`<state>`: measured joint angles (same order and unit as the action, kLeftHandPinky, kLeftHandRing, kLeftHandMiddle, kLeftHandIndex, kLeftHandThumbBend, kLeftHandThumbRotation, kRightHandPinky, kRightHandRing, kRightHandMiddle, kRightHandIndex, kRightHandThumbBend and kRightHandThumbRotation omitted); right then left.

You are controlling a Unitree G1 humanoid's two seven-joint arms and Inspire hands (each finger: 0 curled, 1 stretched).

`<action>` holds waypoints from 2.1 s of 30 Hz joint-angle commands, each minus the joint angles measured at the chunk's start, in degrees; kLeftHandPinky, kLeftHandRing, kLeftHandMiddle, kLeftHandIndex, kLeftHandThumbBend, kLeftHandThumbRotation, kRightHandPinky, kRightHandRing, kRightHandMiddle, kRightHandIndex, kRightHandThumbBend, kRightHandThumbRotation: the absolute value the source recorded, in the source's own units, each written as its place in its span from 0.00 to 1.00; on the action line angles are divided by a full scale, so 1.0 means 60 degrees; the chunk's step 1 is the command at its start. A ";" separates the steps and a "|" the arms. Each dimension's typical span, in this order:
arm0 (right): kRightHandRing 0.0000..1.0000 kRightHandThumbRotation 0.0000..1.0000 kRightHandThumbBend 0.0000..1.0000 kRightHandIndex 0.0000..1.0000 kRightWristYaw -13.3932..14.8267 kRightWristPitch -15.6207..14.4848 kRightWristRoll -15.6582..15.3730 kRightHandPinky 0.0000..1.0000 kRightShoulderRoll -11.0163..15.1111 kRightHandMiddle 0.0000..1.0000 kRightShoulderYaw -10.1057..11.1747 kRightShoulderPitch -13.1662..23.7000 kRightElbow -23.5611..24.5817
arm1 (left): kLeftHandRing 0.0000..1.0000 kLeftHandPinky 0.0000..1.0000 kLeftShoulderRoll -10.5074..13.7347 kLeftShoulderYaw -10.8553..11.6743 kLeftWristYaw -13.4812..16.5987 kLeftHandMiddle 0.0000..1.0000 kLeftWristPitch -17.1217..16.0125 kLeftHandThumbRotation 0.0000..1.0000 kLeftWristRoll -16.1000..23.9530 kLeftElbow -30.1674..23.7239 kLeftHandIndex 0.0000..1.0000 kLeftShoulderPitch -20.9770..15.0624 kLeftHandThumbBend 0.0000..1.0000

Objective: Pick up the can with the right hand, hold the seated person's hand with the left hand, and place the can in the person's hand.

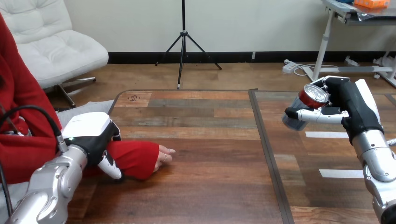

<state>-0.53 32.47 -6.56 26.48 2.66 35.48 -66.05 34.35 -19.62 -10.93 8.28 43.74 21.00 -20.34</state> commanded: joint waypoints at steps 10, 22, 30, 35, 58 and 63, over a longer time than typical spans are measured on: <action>0.34 0.00 0.87 0.44 -0.0021 0.0111 0.0273 0.30 -0.0110 0.40 0.0266 0.0564 0.0423 | 0.28 0.19 -0.0118 -0.0070 -0.0069 0.36 0.0060 0.00 0.0087 0.0167 0.38 -0.0717 0.81; 0.33 0.00 0.87 0.43 0.0089 0.0198 0.0163 0.29 -0.0094 0.39 0.0204 0.0532 0.0419 | 0.19 0.13 -0.0218 0.0174 0.0644 0.27 -0.0460 0.00 -0.0244 0.0325 0.31 -0.0503 0.81; 0.31 0.00 0.87 0.44 0.0136 0.0141 0.0146 0.28 -0.0102 0.39 0.0202 0.0519 0.0432 | 0.17 0.12 -0.0218 0.0218 0.0788 0.25 -0.0603 0.00 -0.0446 0.0449 0.28 -0.0470 0.79; 0.31 0.00 0.87 0.44 0.0139 0.0211 0.0137 0.27 -0.0093 0.38 0.0199 0.0502 0.0414 | 0.18 0.12 -0.0216 0.0209 0.0816 0.26 -0.0551 0.00 -0.0462 0.0421 0.30 -0.0441 0.76; 0.31 0.00 0.88 0.43 0.0145 0.0291 0.0153 0.27 -0.0092 0.39 0.0226 0.0486 0.0375 | 0.24 0.17 -0.0259 0.0250 0.1447 0.32 -0.0600 0.00 -0.0466 0.0615 0.34 -0.0429 0.66; 0.30 0.00 0.88 0.43 0.0126 0.0266 0.0167 0.26 -0.0095 0.38 0.0234 0.0484 0.0384 | 0.24 0.18 -0.0296 0.0353 0.1668 0.31 -0.0686 0.00 -0.0574 0.0668 0.32 -0.0419 0.62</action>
<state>-0.67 32.50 -6.56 26.37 2.77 35.48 -66.05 33.12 -19.52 -4.00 5.12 40.94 25.47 -19.92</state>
